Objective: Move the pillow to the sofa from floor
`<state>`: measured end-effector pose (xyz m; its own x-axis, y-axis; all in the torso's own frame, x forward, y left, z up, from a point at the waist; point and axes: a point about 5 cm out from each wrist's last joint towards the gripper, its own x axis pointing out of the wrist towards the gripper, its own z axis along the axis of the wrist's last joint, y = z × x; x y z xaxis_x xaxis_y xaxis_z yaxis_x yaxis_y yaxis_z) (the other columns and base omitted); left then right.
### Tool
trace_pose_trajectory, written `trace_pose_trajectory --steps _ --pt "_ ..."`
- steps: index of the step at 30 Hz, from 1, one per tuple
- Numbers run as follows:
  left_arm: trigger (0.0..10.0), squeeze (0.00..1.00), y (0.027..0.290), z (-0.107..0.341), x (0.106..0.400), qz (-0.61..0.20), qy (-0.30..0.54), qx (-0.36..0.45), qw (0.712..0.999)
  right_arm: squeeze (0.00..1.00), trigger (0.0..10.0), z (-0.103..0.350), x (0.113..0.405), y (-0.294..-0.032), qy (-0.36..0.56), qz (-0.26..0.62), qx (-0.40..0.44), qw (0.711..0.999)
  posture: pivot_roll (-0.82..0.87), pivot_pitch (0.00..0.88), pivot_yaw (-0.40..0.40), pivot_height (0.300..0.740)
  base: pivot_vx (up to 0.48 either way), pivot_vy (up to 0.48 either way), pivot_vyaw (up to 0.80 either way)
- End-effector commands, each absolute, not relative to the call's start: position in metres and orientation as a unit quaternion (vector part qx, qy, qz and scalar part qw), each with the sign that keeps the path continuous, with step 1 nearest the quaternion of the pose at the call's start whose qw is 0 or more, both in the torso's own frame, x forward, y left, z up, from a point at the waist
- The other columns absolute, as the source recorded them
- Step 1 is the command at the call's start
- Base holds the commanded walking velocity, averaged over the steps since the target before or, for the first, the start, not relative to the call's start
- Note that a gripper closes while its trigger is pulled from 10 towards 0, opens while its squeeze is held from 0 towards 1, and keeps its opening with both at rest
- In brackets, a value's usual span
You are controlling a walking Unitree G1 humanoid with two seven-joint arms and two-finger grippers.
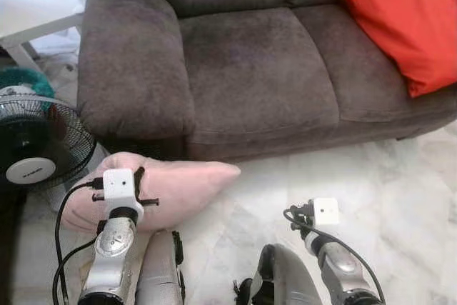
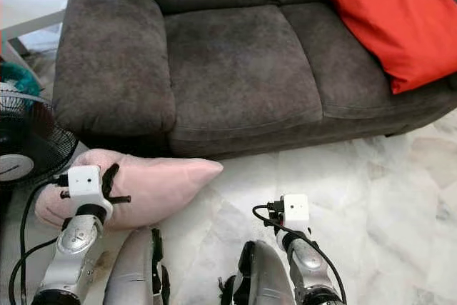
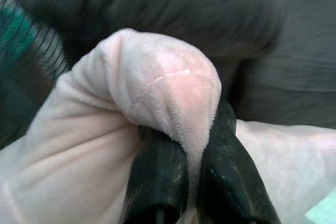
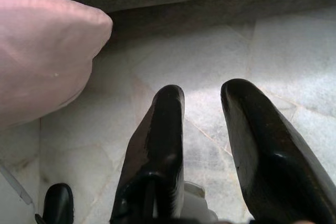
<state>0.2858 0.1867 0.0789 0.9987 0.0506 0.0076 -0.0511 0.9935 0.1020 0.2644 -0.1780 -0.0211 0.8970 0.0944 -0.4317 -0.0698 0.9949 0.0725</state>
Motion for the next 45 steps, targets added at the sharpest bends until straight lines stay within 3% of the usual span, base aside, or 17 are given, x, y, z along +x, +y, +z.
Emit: trace_pose_trajectory --steps 1,11,36,45 --pt "10.0 0.0 0.176 0.1 0.286 -0.003 -0.057 0.06 0.997 0.0 10.0 -0.028 0.258 -0.179 0.243 0.038 0.027 0.969 0.21 0.17 -0.085 0.635 0.0 0.0 0.0" --pt "10.0 0.0 0.158 0.117 0.273 -0.036 -0.086 0.074 0.993 0.0 10.0 -0.023 0.264 -0.176 0.239 0.039 0.026 0.97 0.22 0.138 -0.087 0.635 0.0 0.0 0.0" --pt "10.0 0.0 0.167 0.118 0.29 -0.022 -0.077 0.077 0.994 0.0 10.0 -0.029 0.26 -0.179 0.261 0.026 0.029 0.965 0.22 0.022 -0.048 0.635 0.0 0.0 0.0" --pt "10.0 0.0 0.169 0.119 0.294 -0.026 -0.077 0.083 0.993 0.0 10.0 -0.028 0.262 -0.176 0.26 0.024 0.032 0.965 0.22 0.01 -0.037 0.689 0.0 0.0 0.0"
